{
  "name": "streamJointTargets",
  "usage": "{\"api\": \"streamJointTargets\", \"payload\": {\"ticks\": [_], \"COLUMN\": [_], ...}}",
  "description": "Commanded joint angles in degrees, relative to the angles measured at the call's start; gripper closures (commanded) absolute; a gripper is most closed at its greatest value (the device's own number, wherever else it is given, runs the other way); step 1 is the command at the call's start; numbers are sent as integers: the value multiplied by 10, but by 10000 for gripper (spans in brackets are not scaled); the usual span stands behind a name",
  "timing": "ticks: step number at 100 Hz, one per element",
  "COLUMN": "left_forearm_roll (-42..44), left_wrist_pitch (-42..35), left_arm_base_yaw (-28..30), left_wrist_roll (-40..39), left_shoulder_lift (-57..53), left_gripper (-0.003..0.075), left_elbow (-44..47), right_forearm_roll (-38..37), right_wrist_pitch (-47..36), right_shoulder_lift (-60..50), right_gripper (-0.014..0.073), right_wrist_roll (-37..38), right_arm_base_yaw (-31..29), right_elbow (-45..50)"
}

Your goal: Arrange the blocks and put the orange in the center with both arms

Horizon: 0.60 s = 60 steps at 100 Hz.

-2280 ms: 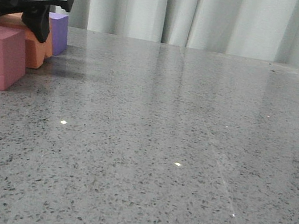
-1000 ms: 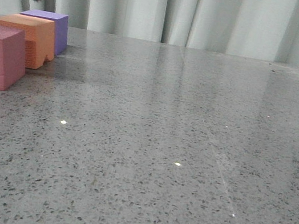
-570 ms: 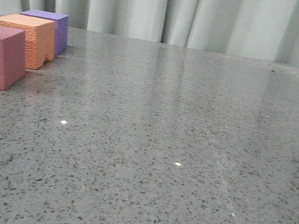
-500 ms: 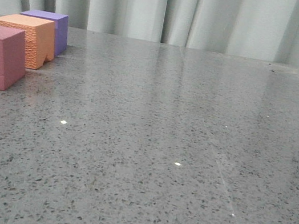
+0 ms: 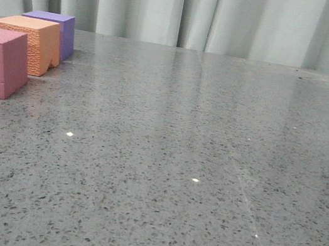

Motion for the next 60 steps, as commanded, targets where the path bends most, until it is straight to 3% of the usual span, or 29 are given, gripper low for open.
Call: {"api": "streamJointTargets", "payload": {"ticks": [1, 43, 60], "left_forearm_roll": [18, 29, 32], "left_wrist_pitch": [-29, 8, -79], "left_arm_base_yaw": [1, 1, 1], "left_wrist_roll": [1, 1, 37], "left_shoulder_lift": [0, -43, -104], "left_gripper": [732, 732, 732], "left_elbow": [-19, -14, 52], "right_forearm_roll": [-8, -8, -8], "right_wrist_pitch": [-48, -48, -48], "right_shoulder_lift": [-11, -11, -11], "right_gripper": [661, 661, 661], "right_wrist_roll": [-4, -4, -4], "right_arm_base_yaw": [-3, -3, -3], "right_elbow": [-8, -8, -8]}}
